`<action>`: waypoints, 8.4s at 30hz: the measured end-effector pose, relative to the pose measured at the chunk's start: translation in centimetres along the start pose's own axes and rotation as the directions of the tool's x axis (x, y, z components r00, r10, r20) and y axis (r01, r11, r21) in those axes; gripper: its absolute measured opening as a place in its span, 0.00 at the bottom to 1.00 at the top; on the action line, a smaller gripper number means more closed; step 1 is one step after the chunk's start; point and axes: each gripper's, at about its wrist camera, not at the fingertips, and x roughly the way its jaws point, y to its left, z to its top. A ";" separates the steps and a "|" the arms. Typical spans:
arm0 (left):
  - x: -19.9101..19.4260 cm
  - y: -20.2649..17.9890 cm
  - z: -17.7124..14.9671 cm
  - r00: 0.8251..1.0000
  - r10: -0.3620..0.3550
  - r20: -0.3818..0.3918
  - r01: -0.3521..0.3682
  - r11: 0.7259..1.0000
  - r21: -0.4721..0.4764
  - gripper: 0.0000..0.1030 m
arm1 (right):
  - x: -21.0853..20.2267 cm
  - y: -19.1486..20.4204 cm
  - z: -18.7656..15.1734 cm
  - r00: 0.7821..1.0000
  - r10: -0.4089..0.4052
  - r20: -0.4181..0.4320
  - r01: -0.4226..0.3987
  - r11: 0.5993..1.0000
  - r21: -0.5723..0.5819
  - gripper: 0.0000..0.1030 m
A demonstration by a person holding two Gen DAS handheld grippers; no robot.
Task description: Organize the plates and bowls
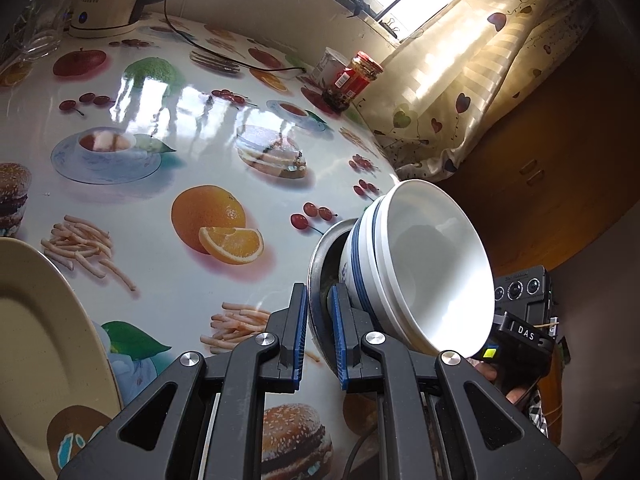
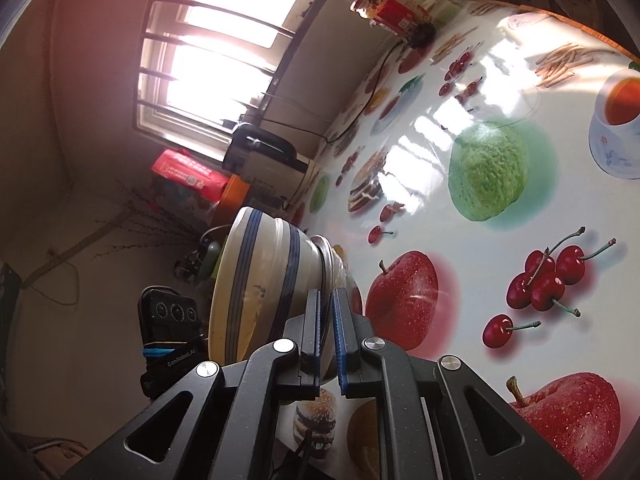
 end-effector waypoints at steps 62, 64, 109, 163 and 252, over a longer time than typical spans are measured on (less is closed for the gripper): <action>-13.9 8.9 -2.7 0.964 0.183 0.195 -0.155 0.977 -0.150 0.11 | 16.3 9.9 -2.5 0.962 0.066 -0.266 -0.102 0.987 -0.123 0.09; -14.3 9.3 -2.9 0.961 0.189 0.200 -0.159 0.975 -0.157 0.11 | 16.9 10.1 -2.7 0.959 0.069 -0.274 -0.105 0.987 -0.122 0.09; -16.1 14.5 -4.8 0.946 0.263 0.189 -0.208 0.941 -0.268 0.11 | 23.1 10.7 -5.2 0.920 0.041 -0.391 -0.100 0.986 -0.131 0.09; -17.3 7.2 -10.5 0.750 0.625 0.217 -0.607 0.781 -0.147 0.62 | 18.1 18.1 -13.2 0.884 -0.462 -0.067 0.295 0.665 -0.686 0.81; -13.8 2.7 -12.2 0.707 0.662 0.251 -0.672 0.739 -0.057 0.62 | 16.4 17.3 -14.1 0.828 -0.561 0.016 0.440 0.631 -0.639 0.88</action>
